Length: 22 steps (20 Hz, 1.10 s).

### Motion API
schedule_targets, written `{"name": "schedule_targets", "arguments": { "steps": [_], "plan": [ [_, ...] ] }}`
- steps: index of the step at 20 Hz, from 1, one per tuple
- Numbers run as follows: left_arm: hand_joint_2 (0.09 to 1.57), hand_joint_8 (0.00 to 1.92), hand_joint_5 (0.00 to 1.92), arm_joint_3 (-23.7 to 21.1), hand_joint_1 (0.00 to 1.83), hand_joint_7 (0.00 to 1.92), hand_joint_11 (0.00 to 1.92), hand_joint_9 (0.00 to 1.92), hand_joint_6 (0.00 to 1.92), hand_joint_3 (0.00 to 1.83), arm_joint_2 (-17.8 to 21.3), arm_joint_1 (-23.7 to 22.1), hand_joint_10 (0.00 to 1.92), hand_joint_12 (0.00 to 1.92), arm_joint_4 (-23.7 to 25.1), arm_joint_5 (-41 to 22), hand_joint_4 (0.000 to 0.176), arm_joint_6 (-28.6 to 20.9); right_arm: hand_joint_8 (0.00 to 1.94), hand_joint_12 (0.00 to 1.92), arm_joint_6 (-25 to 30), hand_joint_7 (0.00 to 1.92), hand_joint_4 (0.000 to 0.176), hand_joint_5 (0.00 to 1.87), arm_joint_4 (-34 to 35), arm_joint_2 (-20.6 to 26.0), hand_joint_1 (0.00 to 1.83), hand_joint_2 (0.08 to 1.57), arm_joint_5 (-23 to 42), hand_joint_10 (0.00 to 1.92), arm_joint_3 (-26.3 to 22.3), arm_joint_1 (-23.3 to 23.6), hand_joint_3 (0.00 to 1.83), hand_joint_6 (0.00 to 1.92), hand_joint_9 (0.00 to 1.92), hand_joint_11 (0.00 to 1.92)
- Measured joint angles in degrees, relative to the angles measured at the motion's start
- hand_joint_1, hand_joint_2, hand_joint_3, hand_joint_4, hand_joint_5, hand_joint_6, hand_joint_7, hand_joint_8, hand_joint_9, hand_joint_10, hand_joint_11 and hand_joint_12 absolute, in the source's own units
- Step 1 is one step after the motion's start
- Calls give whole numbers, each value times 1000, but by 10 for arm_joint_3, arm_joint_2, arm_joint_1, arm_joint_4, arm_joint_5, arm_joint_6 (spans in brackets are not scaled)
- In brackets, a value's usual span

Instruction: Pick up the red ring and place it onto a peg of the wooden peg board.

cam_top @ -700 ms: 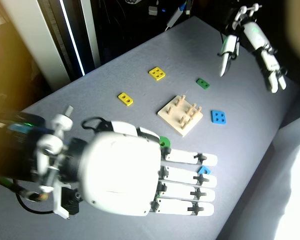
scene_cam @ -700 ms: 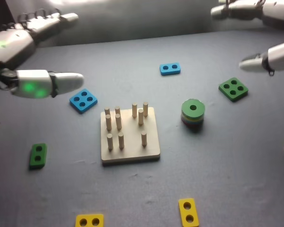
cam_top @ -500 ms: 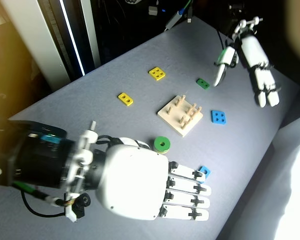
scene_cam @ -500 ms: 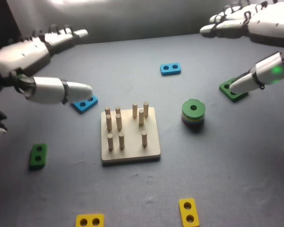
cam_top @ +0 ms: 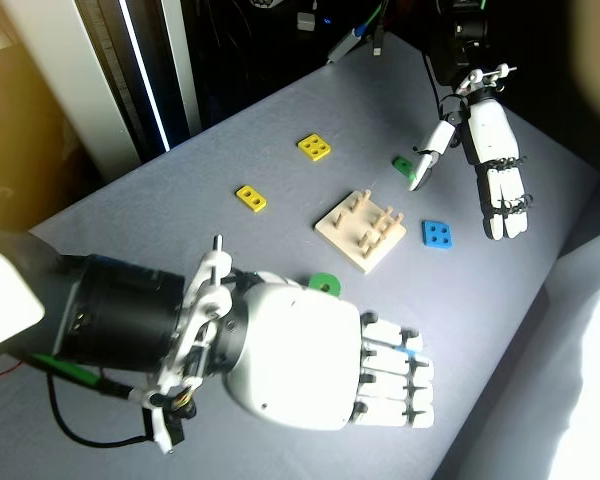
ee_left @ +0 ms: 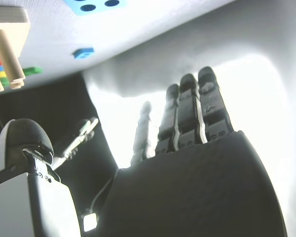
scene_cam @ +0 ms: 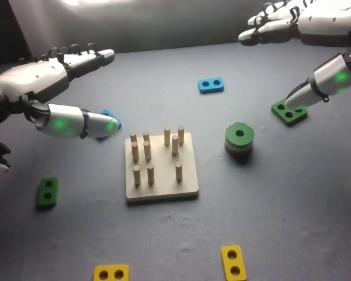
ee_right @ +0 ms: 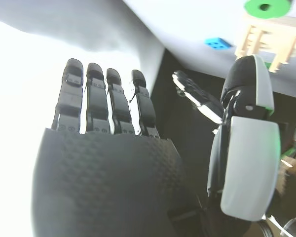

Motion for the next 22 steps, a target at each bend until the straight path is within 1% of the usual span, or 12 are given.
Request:
{"name": "schedule_targets", "arguments": {
  "steps": [2,3,4,6,9,15,17,19,20,21,22],
  "plan": [
    [994,0,0,1,434,0,0,0,0,0,0,0,0,0,1,0,176,0,10,3,22,32,0,138,-24,0,759,943,6,0,1,8,19,11,0,6],
    [995,0,0,1,429,0,0,0,0,0,0,0,0,0,0,0,176,0,9,0,29,32,12,163,-34,0,778,951,7,0,1,10,21,20,0,0],
    [994,0,0,1,426,0,0,0,0,0,0,0,0,0,0,0,176,0,11,0,30,39,17,184,-34,0,780,949,8,0,1,10,20,29,0,0],
    [996,0,0,1,445,0,0,0,0,0,0,0,0,0,0,0,176,0,7,0,34,36,0,190,-40,0,808,962,12,0,1,10,23,28,0,0],
    [984,0,0,1,436,0,0,0,0,0,0,0,0,0,0,0,176,0,8,0,46,43,0,215,-55,0,806,962,14,0,1,10,20,35,0,0],
    [991,0,1,1,416,0,0,0,0,0,2,0,0,0,1,1,176,0,1,0,49,13,0,197,-59,0,767,976,15,0,2,9,21,20,0,0],
    [989,0,0,1,373,0,0,0,0,0,3,0,0,0,-1,0,176,0,1,0,51,7,0,206,-59,1,779,971,15,0,3,4,16,21,0,0],
    [985,0,0,1,412,0,0,0,0,0,3,0,0,0,-2,0,176,0,0,0,64,3,19,227,-69,0,769,975,15,0,3,-1,16,26,0,0],
    [993,0,0,1,411,0,0,0,0,2,3,0,0,0,-2,0,176,0,0,0,72,0,21,212,-78,0,735,975,16,0,3,-1,14,18,0,0],
    [982,0,0,1,410,0,0,0,0,0,3,0,0,0,-2,0,176,0,1,0,84,4,4,226,-89,0,743,970,19,0,3,-1,11,21,0,0],
    [980,0,0,1,391,0,0,0,0,0,3,0,0,0,-2,0,176,0,4,0,92,12,0,232,-95,0,736,977,20,0,3,-1,13,21,0,0]
  ]
}}
